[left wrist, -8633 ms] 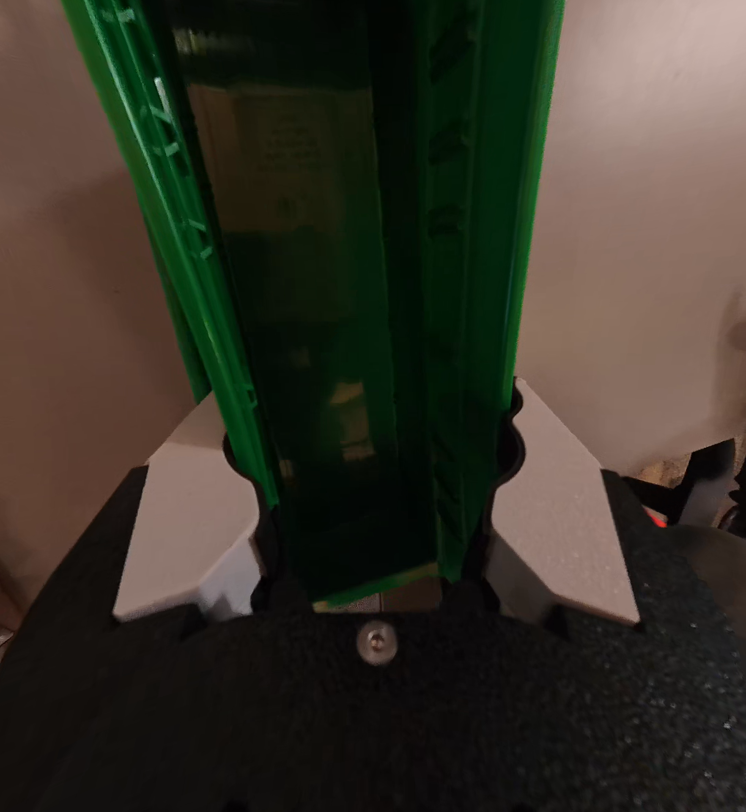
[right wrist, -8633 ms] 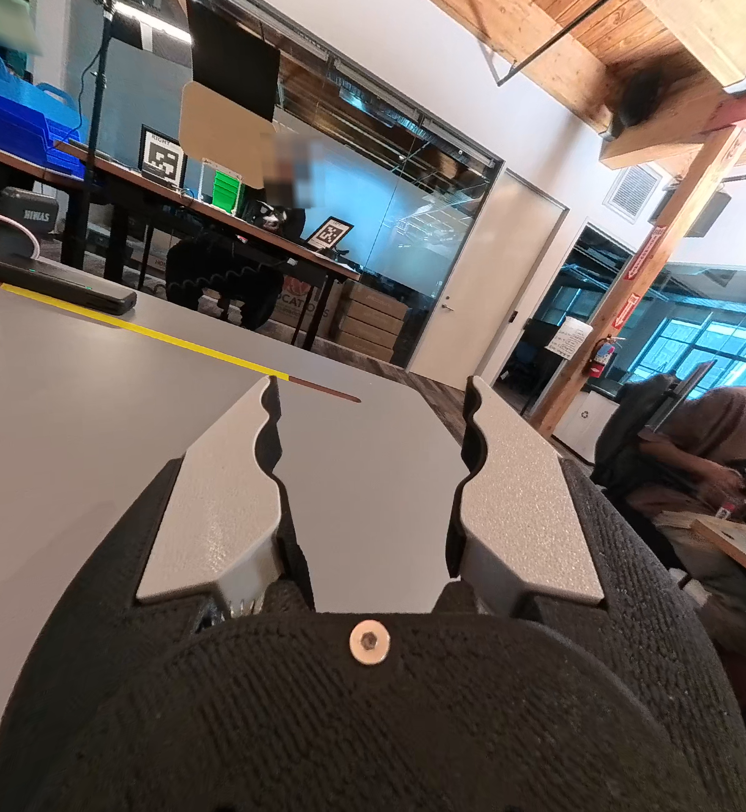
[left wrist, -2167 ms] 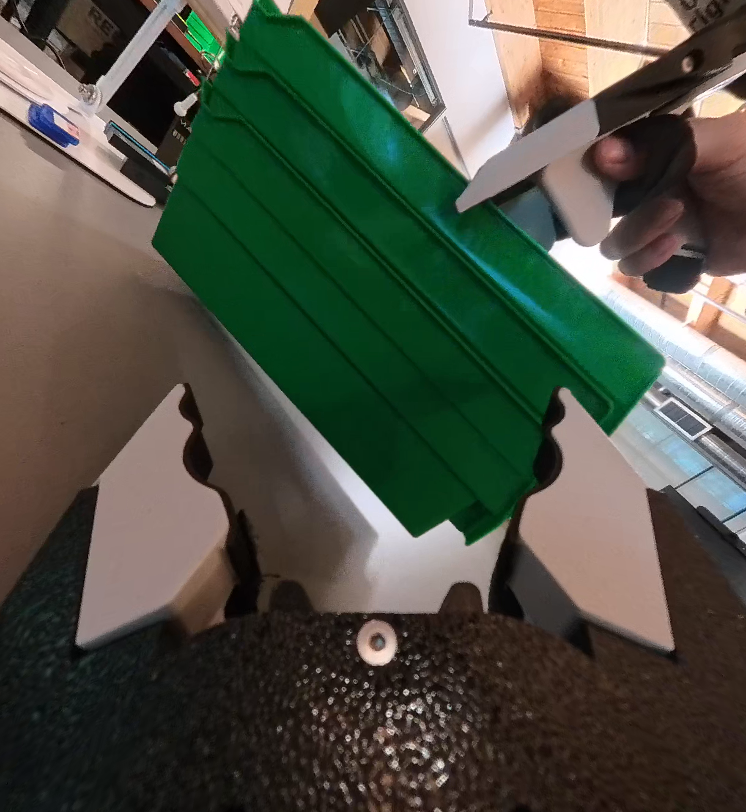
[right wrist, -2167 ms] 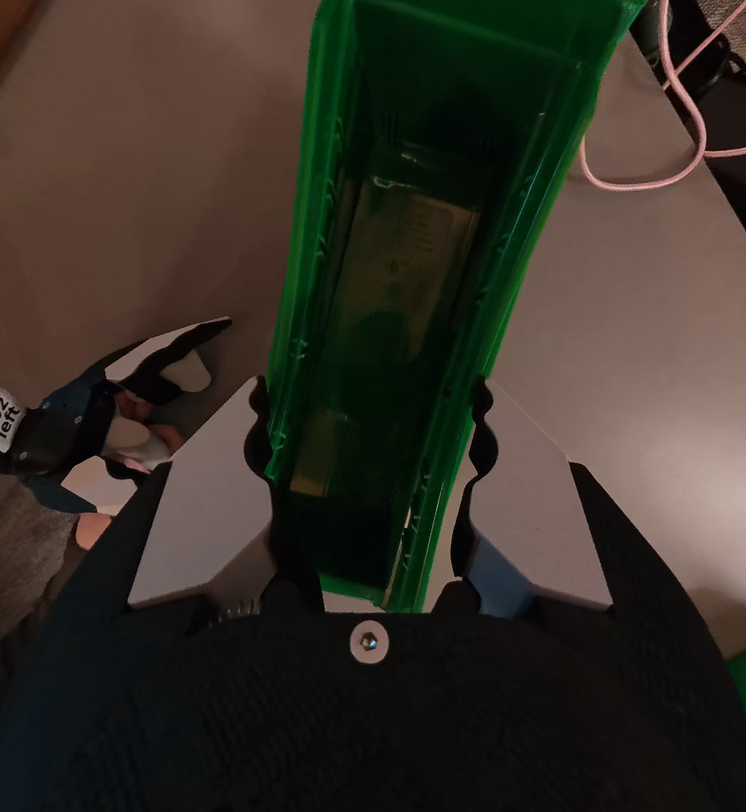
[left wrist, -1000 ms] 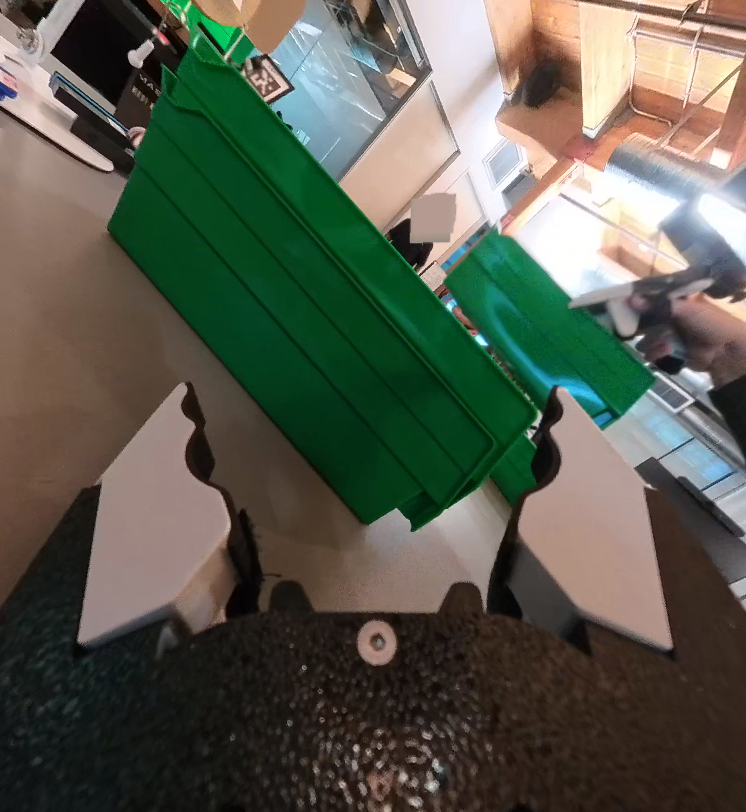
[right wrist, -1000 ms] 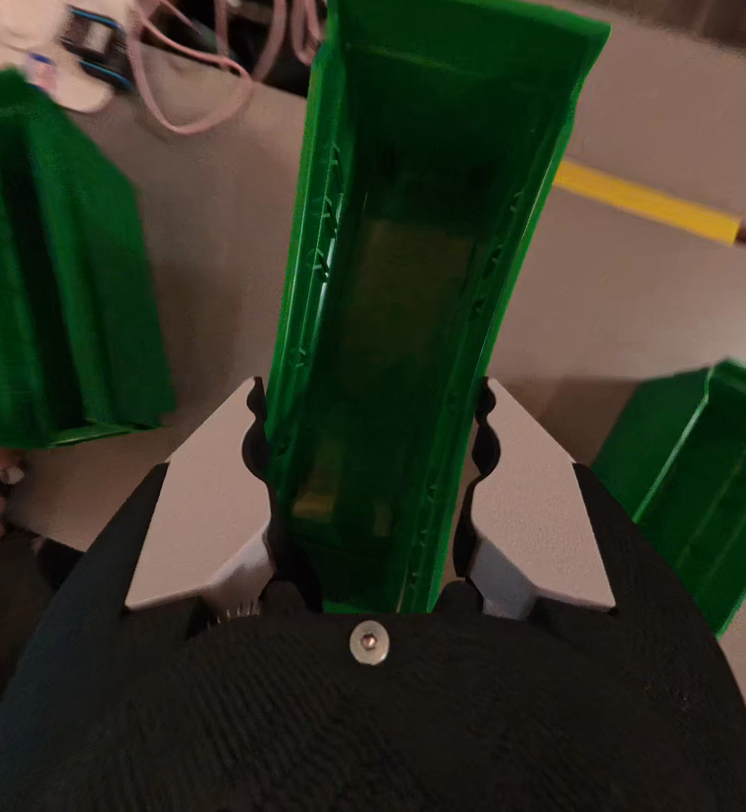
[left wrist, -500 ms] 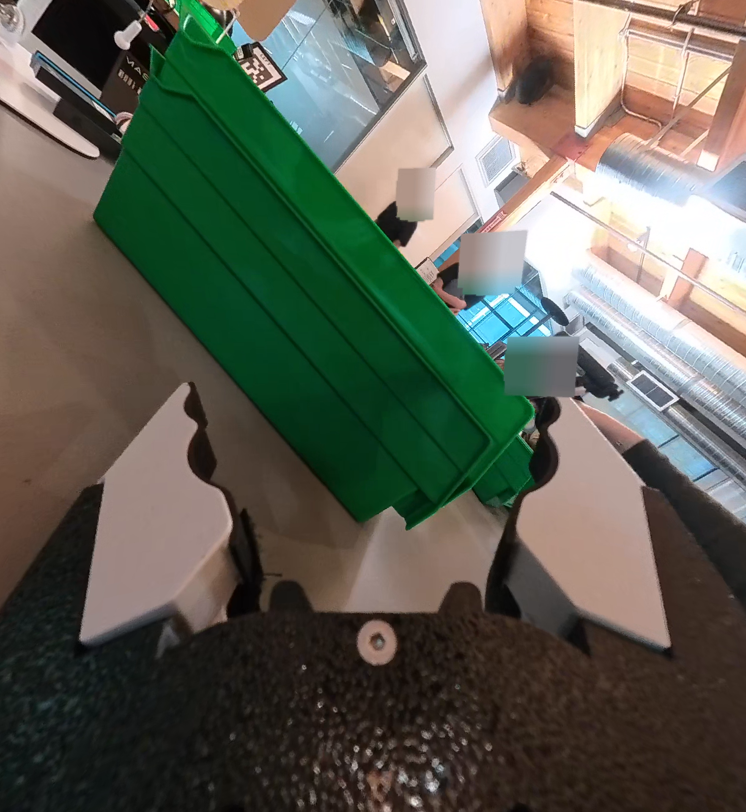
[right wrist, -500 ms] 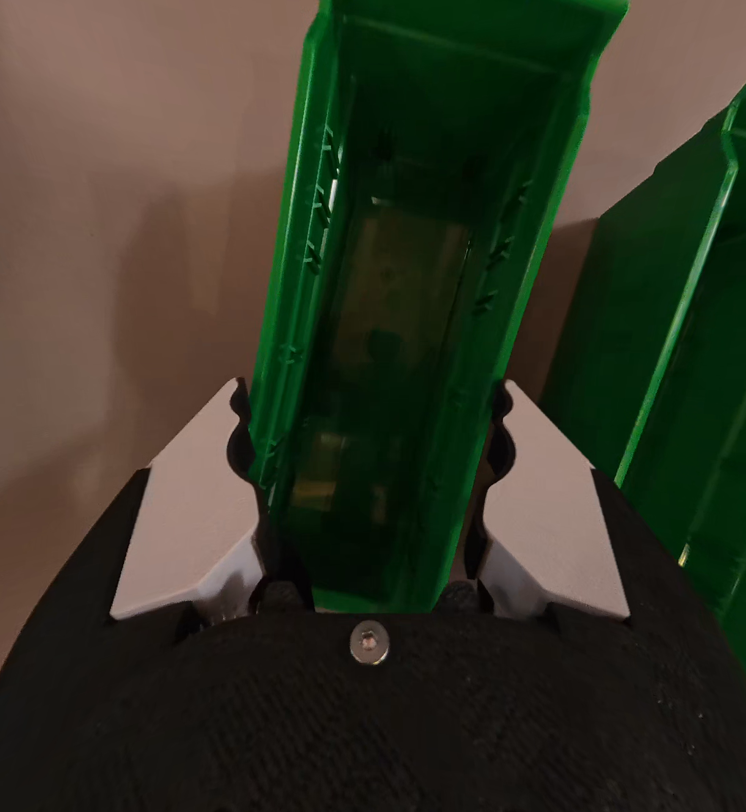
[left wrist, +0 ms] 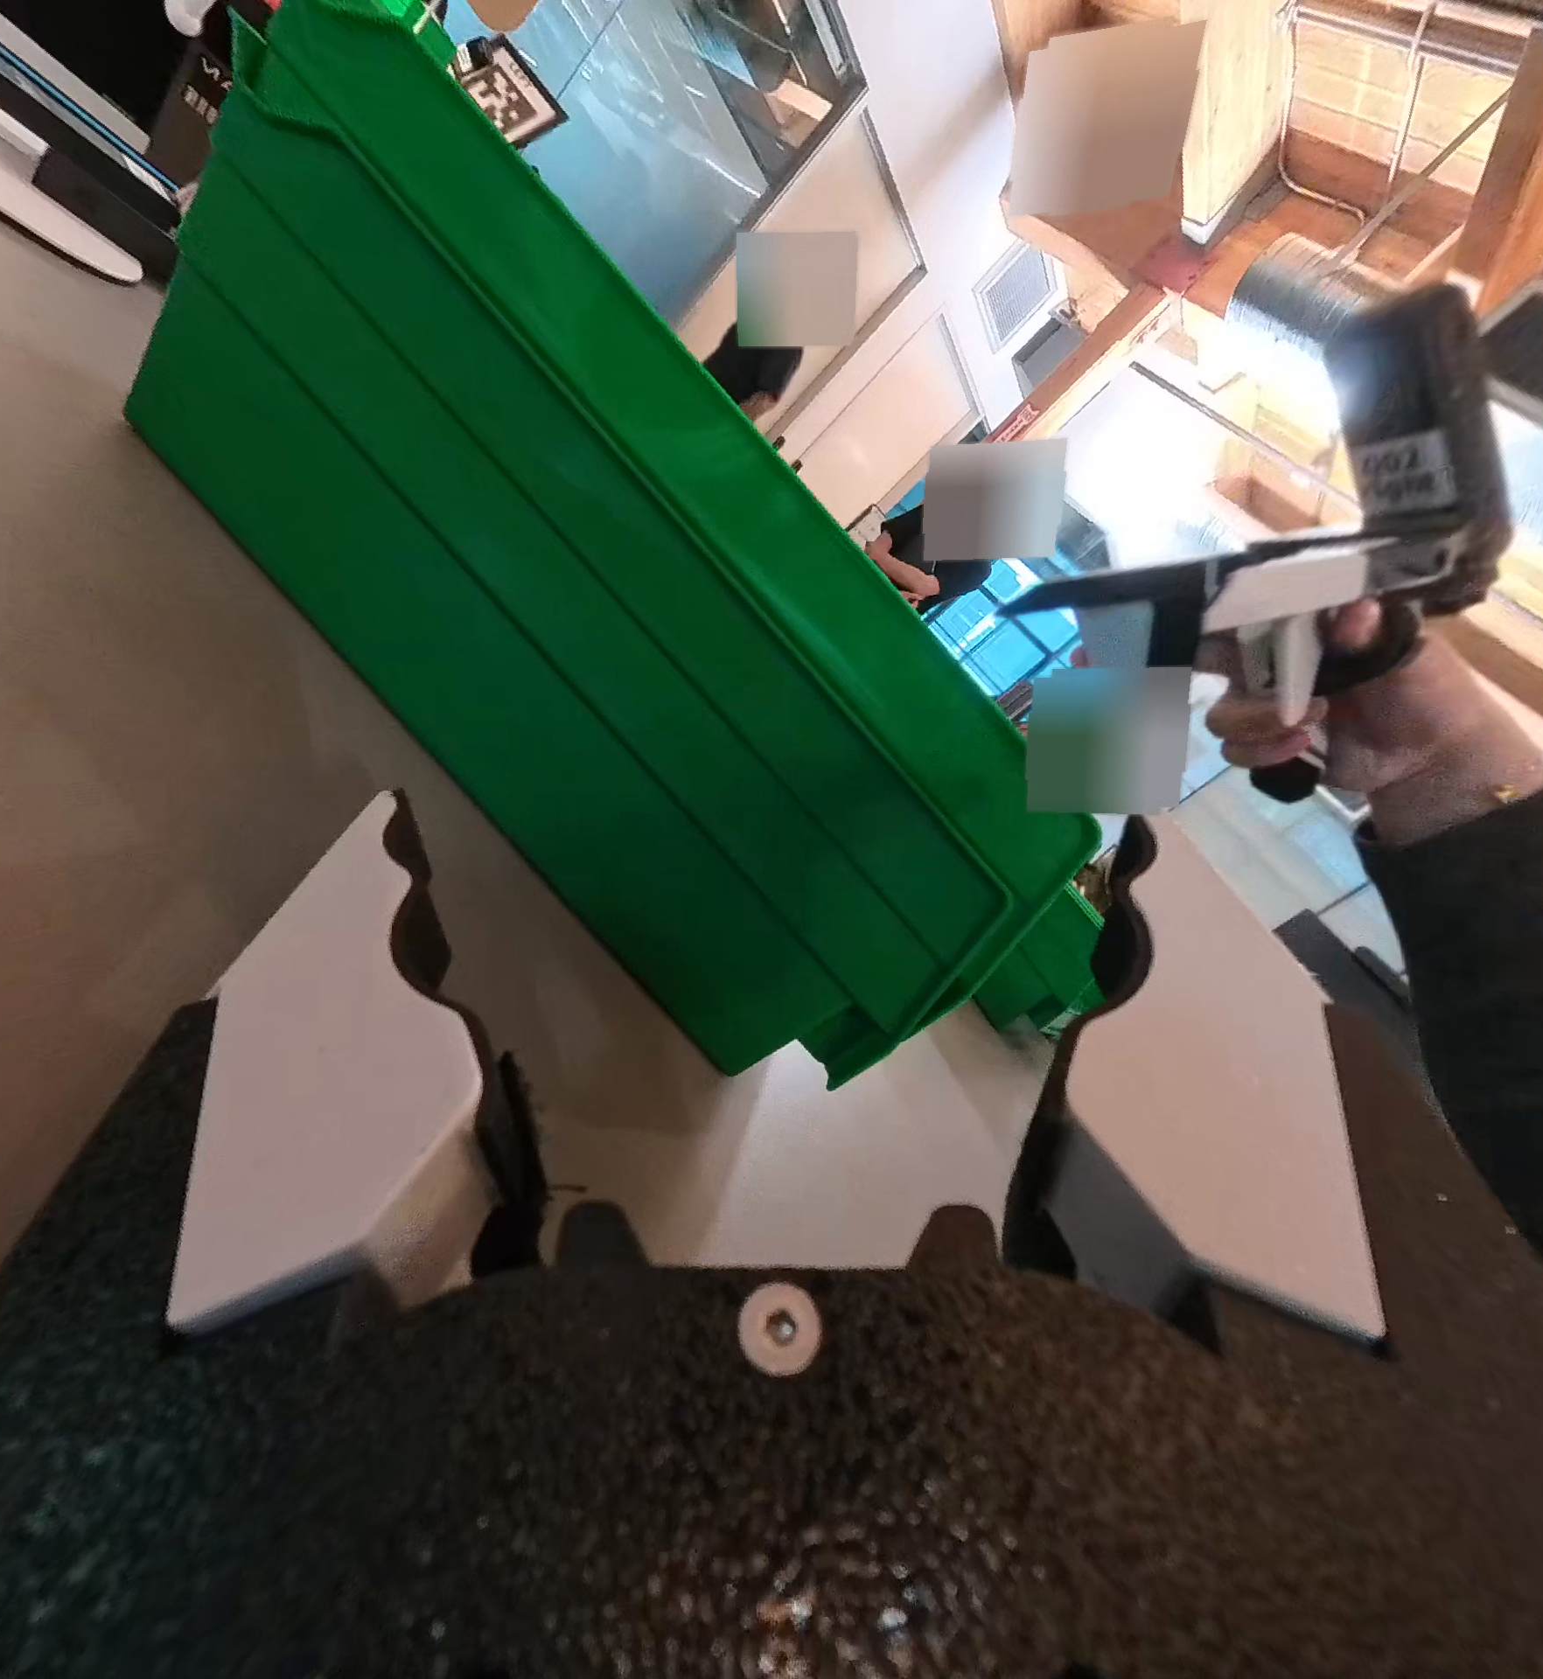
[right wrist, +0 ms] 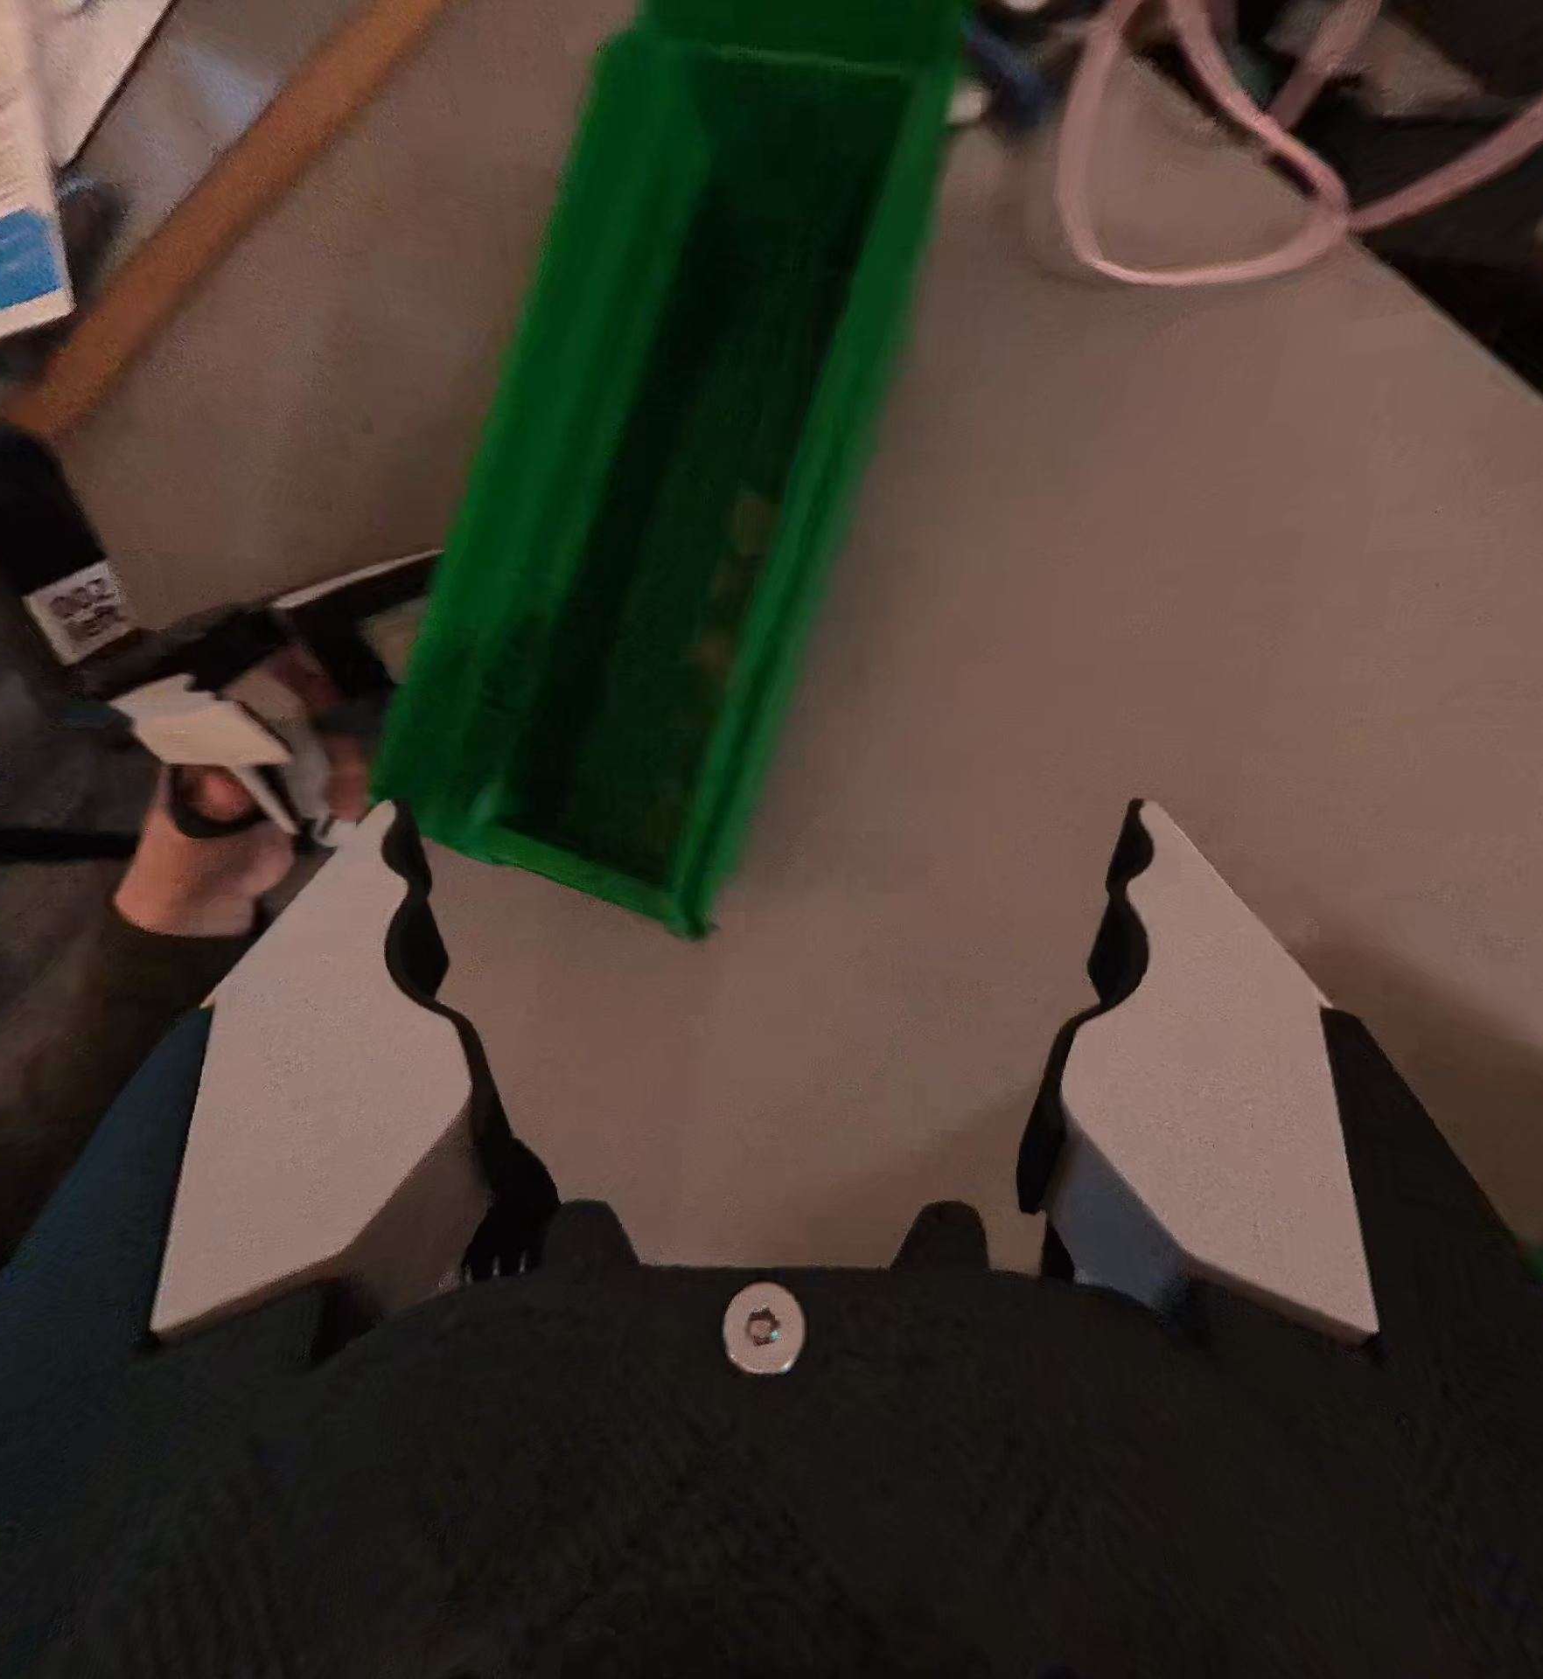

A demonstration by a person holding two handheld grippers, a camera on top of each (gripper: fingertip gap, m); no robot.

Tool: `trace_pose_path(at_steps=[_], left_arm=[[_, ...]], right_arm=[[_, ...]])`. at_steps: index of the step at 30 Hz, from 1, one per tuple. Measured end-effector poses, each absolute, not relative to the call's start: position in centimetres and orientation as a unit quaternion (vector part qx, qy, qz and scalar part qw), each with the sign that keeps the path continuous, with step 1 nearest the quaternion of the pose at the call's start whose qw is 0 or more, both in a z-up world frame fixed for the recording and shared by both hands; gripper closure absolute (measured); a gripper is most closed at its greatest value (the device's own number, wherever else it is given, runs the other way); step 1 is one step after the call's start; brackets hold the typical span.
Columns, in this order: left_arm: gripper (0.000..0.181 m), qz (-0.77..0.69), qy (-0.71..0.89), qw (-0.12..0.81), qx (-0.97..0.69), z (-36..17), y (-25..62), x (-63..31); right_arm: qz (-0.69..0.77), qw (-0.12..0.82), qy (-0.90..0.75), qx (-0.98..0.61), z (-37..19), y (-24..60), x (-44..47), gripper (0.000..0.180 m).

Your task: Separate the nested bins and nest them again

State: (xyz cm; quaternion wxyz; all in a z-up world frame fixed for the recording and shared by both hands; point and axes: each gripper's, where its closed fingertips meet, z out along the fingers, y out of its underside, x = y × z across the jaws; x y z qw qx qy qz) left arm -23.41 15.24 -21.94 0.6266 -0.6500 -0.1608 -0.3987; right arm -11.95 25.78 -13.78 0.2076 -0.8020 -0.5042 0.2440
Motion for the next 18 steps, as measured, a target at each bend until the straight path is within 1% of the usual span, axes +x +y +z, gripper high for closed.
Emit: trace_pose_path(at_steps=[3,6,12,13,14,15,18], left_arm=[[0.035,-0.409,-0.164,0.63,-0.64,-21.7,15.1,-23.6],[0.032,-0.425,-0.144,0.631,-0.633,-21.2,15.0,-23.0],[0.031,-0.432,-0.129,0.613,-0.649,-21.6,15.3,-22.2],[0.031,-0.435,-0.13,0.612,-0.648,-21.6,15.3,-22.2],[0.031,-0.438,-0.13,0.611,-0.647,-21.6,15.3,-22.1],[0.029,-0.441,-0.127,0.611,-0.644,-21.5,15.2,-22.1],[0.026,-0.453,-0.111,0.608,-0.643,-21.3,15.2,-21.6]], right_arm=[[0.186,0.187,-0.566,-0.781,-15.5,23.4,-17.2,0.032],[0.137,0.167,-0.574,-0.79,-17.2,22.9,-20.4,0.031],[0.04,0.151,-0.554,-0.818,-19.6,25.1,-22.5,0.034],[0.035,0.144,-0.556,-0.818,-20.0,25.0,-22.8,0.04],[0.042,0.142,-0.56,-0.815,-20.1,24.8,-23.2,0.052],[0.05,0.145,-0.56,-0.814,-19.9,24.8,-23.7,0.06],[0.049,0.14,-0.557,-0.817,-20.0,25.0,-23.9,0.059]])
